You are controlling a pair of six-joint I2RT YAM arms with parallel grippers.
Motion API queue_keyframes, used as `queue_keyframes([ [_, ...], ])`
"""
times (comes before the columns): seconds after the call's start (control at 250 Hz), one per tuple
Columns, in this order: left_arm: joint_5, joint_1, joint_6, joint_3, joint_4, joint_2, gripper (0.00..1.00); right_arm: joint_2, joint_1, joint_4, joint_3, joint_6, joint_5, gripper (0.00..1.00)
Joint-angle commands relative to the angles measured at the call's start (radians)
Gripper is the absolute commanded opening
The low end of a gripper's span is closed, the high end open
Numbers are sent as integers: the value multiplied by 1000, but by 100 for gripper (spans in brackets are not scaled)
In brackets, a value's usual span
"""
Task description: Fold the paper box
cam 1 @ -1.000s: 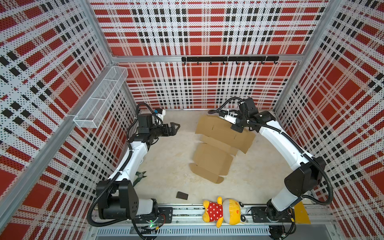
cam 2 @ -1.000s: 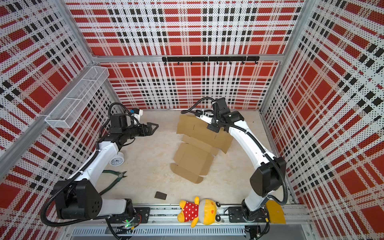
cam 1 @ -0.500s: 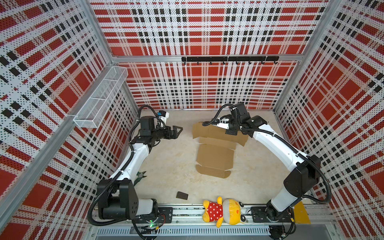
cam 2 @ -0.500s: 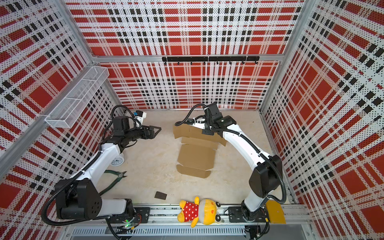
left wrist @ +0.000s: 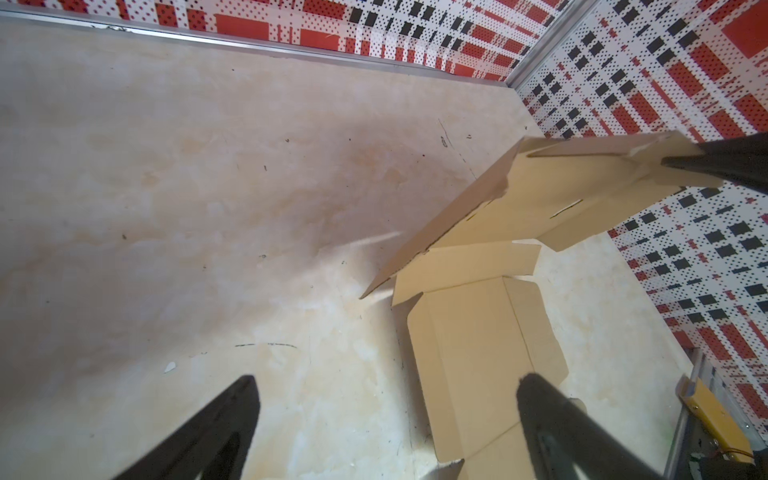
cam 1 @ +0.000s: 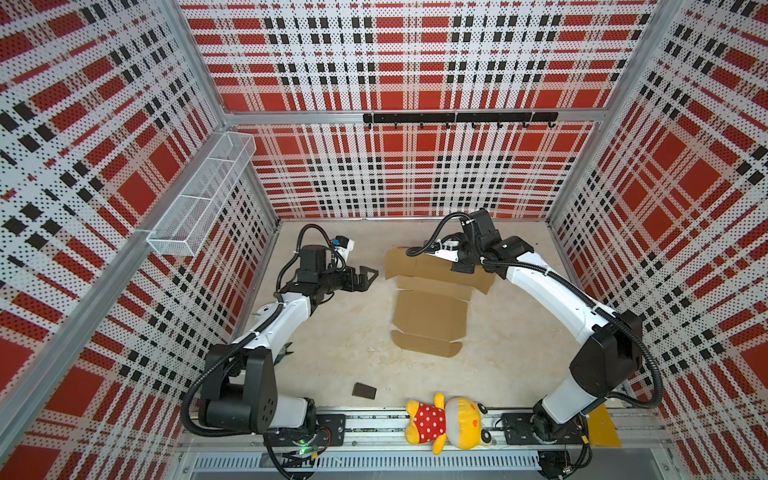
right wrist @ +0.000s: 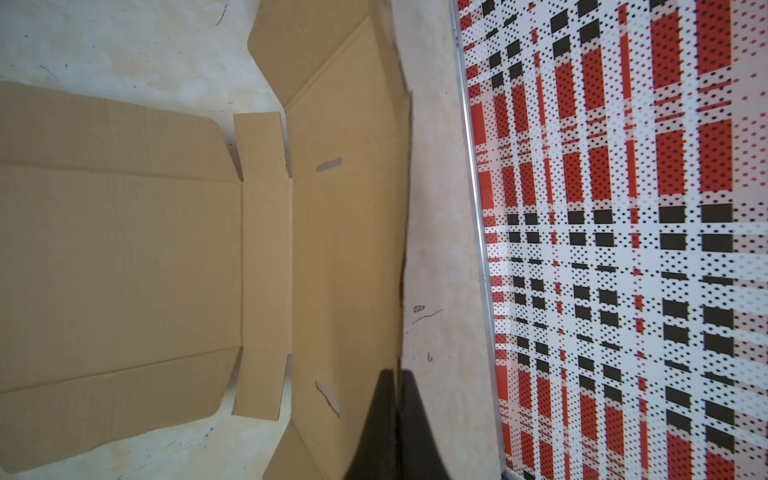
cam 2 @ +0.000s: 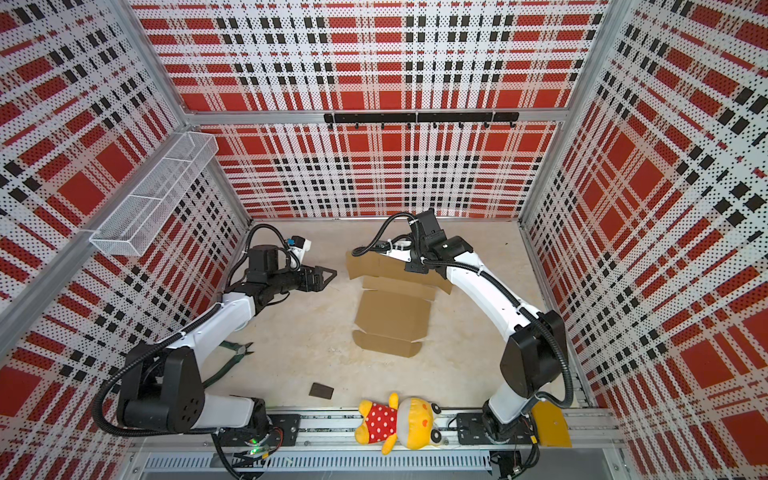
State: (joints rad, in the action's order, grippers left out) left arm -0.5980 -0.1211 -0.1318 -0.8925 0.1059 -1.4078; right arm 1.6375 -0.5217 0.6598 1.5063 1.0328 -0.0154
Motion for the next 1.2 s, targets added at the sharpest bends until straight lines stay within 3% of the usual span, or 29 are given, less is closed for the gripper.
queue_keyframes([
  [0.0, -5, -13, -31, -39, -37, -12, 100, -39, -6, -82, -57, 16, 16, 0],
  [0.136, -35, -28, -118, -72, -18, 1, 96, -66, -28, -208, -151, 31, -36, 3],
  [0.252, -112, -51, -195, -137, -15, -7, 79, -74, -41, -251, -188, 31, -52, 3],
  [0.356, -134, -86, -256, -188, -4, -39, 48, -79, -44, -272, -205, 32, -57, 2],
  [0.48, -137, -135, -298, -238, 2, -95, 0, -76, -45, -284, -207, 32, -52, 2],
  [0.716, -80, -205, -270, -357, 121, -192, 0, -62, -54, -269, -194, 31, -46, 2],
  [1.197, 15, -209, -199, -471, 252, -295, 0, -57, -56, -279, -204, 30, -44, 2],
])
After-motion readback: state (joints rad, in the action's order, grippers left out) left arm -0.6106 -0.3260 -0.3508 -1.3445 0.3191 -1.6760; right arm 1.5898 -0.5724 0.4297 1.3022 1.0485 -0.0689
